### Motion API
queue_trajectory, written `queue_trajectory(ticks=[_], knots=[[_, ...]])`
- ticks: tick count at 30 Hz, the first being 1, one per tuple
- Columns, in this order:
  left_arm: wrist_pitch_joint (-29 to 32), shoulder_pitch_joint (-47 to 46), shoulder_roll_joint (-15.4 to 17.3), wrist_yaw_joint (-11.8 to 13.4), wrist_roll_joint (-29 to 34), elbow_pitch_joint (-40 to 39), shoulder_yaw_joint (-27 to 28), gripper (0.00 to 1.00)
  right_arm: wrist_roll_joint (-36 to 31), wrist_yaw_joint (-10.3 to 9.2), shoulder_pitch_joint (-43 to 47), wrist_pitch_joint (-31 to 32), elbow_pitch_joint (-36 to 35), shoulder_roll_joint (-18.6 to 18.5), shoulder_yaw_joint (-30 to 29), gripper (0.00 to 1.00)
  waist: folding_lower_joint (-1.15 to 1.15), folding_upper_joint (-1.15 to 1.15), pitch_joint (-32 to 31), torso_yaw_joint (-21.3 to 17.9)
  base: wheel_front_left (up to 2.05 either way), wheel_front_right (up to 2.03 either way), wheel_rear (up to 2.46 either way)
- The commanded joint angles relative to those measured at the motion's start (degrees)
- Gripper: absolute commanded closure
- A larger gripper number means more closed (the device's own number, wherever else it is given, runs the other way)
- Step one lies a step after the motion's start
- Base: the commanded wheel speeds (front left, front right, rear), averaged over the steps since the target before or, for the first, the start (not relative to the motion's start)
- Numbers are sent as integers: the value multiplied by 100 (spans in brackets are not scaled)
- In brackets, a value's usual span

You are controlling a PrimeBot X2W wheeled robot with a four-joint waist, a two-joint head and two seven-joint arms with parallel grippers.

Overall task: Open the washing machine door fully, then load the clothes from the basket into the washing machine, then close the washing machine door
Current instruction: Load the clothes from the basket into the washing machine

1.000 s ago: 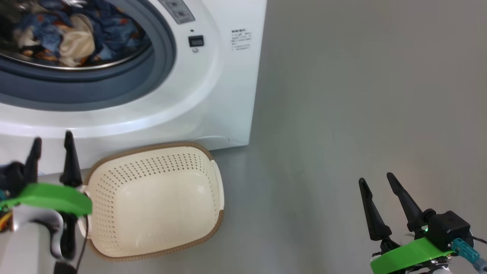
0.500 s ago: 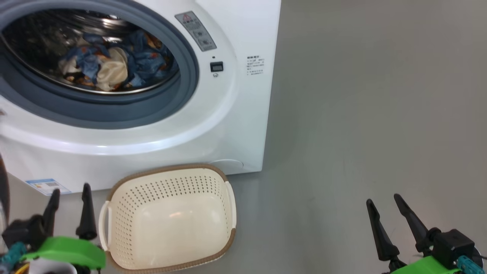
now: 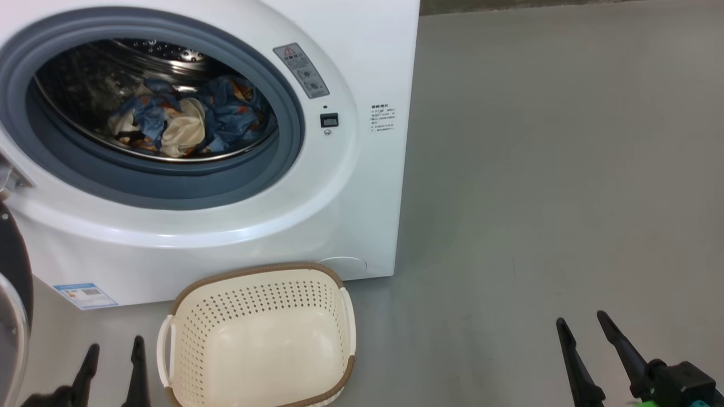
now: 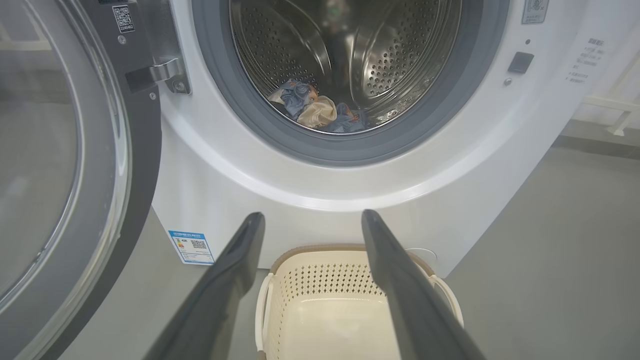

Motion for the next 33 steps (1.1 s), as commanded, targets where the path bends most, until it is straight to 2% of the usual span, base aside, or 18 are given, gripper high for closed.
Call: queue_trajectory(ticks=[1, 9, 33], knots=[[-37, -14, 71, -10, 61, -198, 237, 0, 34, 16, 27, -28, -139, -118, 93, 0, 0, 0, -31, 15, 0, 0, 0], [-37, 307, -34, -10, 163, -425, 300, 0, 35, 16, 137, -28, -141, -120, 48, 0, 0, 0, -126, 48, 0, 0, 0], [-37, 268, -65, -10, 120, -536, 299, 0, 10, 16, 150, -28, -186, -66, 18, 0, 0, 0, -106, 64, -8, 8, 0]])
